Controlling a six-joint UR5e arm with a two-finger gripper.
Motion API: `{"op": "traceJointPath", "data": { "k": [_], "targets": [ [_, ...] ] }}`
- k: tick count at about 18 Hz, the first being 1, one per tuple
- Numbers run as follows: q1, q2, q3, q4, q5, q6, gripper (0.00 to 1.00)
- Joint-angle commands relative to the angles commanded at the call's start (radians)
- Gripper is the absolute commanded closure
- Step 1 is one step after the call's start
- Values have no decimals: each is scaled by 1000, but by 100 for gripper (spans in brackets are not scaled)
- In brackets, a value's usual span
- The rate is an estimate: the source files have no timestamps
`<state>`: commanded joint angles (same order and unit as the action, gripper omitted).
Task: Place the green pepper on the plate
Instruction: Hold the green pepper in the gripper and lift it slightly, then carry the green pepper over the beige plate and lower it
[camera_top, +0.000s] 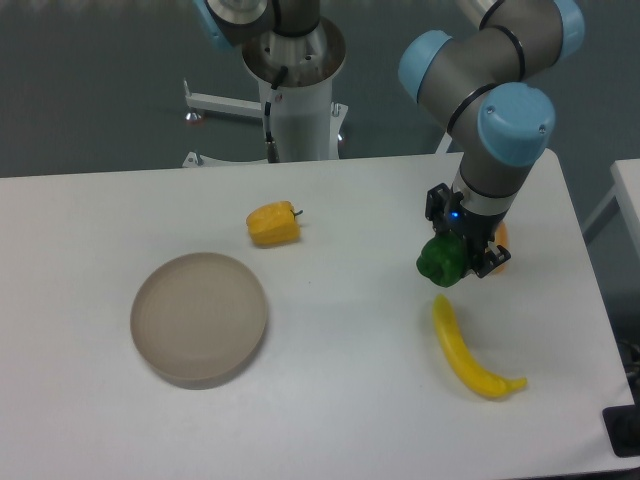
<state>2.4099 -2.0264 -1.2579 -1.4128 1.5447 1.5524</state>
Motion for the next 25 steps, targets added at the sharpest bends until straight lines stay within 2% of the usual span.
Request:
{"op": "traceJointPath", "data": {
  "k": [8,13,16,18,20,22,25],
  "targets": [
    [-8,0,-2,-2,-9,-64,87],
    [-125,-9,-38,9,-14,-187,87],
    [-254,-11,-40,49,-14,-390,87],
    [-319,-20,-40,84,-17,-446,87],
    [-369,-35,-41,112,-58,-495,87],
    [-420,-58,-44,123,-162,-578,86],
    [-475,-69,-107,124,-207,-601,85]
  ]
}}
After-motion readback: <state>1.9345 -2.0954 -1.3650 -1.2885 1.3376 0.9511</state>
